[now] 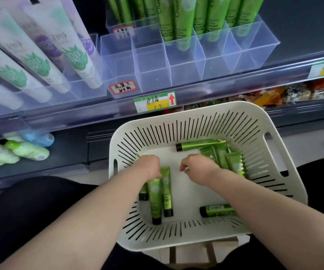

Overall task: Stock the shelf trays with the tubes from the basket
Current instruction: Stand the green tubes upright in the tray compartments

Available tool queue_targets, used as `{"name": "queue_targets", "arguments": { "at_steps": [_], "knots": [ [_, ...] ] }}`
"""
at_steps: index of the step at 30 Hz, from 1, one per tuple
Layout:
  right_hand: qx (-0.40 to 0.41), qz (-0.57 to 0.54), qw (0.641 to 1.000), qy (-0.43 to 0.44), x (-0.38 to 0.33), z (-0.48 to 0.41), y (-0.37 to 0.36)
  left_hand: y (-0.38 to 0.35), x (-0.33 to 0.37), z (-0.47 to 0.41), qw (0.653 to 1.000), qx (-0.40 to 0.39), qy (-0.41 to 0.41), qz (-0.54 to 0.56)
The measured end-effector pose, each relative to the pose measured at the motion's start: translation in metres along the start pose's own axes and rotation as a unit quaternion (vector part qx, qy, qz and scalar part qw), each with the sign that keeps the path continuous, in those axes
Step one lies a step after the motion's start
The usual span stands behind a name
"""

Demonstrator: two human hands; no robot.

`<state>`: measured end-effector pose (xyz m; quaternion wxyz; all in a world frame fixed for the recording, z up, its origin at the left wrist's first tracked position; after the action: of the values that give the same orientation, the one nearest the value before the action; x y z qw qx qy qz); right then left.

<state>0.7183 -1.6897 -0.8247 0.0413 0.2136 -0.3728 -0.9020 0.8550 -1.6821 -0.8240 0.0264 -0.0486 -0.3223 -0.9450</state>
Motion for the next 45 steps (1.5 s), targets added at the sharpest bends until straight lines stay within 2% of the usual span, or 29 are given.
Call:
{"name": "queue_targets", "arguments": {
  "at_steps": [3,7,12,18,24,29,32,37,42,45],
  "knots": [
    [-0.023,0.063,0.996,0.063,-0.033,-0.010,-0.014,0.010,-0.002,0.000,0.999,0.008,0.023,-0.026],
    [-0.089,0.174,0.972,0.129,-0.060,-0.010,-0.051,0.035,-0.005,0.006,0.994,0.097,0.036,-0.045],
    [-0.125,0.128,0.978,0.105,-0.043,-0.003,-0.054,0.040,-0.007,0.002,0.992,0.118,0.030,-0.034],
    [-0.029,0.065,0.997,0.036,-0.027,-0.014,-0.036,0.038,-0.010,-0.005,0.992,0.116,0.022,0.038],
    [-0.054,0.101,0.993,0.013,-0.026,-0.019,-0.045,0.027,-0.017,-0.007,0.991,0.091,0.021,0.100],
    [-0.039,0.094,0.993,-0.060,-0.005,-0.018,-0.032,0.028,-0.011,-0.001,0.992,0.088,0.013,0.094],
    [-0.046,0.034,0.995,-0.086,0.012,-0.012,-0.023,0.034,-0.004,0.002,0.989,0.092,0.002,0.116],
    [-0.028,-0.087,0.992,-0.083,0.020,0.010,-0.006,0.044,0.002,0.010,0.981,0.123,-0.007,0.150],
    [0.083,-0.099,0.990,-0.053,0.012,0.033,0.036,0.064,0.017,0.033,0.973,0.188,-0.035,0.127],
    [0.137,-0.087,0.987,-0.019,0.003,0.057,0.059,0.081,0.035,0.058,0.967,0.234,-0.078,0.069]
  ]
}}
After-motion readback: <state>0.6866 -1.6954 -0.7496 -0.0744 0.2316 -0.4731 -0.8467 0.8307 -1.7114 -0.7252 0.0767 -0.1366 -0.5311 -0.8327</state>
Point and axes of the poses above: each hand's wrist, its own z-axis away from the middle knuckle, its own y-axis out of the back of the hand, x = y × z, the point moved 9 cm from there along -z, towards the middle knuckle, and after that the axes turned 5 degrees about -x, right-handed, at the moved point
